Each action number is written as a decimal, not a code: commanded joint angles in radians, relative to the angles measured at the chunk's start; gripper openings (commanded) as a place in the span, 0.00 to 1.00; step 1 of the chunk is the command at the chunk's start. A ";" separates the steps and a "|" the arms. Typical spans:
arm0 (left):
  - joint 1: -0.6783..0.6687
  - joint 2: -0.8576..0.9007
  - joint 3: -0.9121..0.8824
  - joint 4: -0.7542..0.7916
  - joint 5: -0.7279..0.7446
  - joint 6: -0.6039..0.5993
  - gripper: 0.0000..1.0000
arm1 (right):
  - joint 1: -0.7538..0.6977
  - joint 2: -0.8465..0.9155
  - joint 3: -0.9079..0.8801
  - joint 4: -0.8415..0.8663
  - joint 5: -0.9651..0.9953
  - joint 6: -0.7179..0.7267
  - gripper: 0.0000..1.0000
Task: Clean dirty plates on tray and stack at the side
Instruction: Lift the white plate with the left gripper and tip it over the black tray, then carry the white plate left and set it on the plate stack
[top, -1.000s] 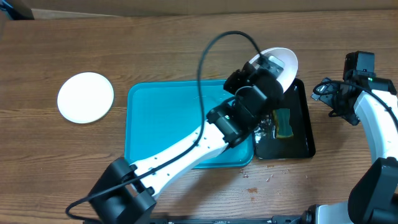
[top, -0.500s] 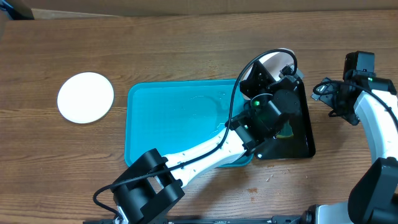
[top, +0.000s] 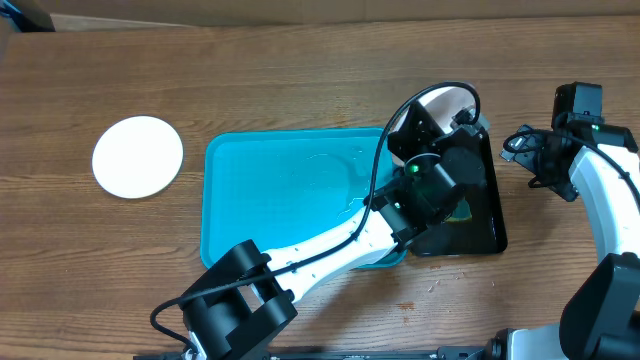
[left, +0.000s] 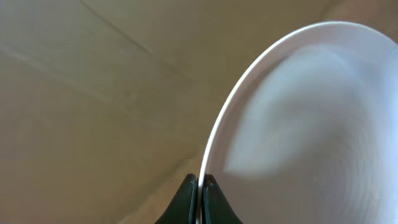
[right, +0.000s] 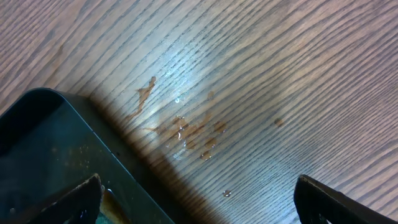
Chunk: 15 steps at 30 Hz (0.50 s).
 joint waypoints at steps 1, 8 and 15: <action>0.015 -0.005 0.018 -0.090 0.132 -0.242 0.04 | -0.002 -0.016 0.021 0.006 0.010 0.008 1.00; 0.124 -0.015 0.024 -0.257 0.444 -0.573 0.04 | -0.002 -0.016 0.021 0.006 0.010 0.008 1.00; 0.369 -0.063 0.033 -0.323 1.021 -0.887 0.04 | -0.002 -0.016 0.021 0.006 0.010 0.008 1.00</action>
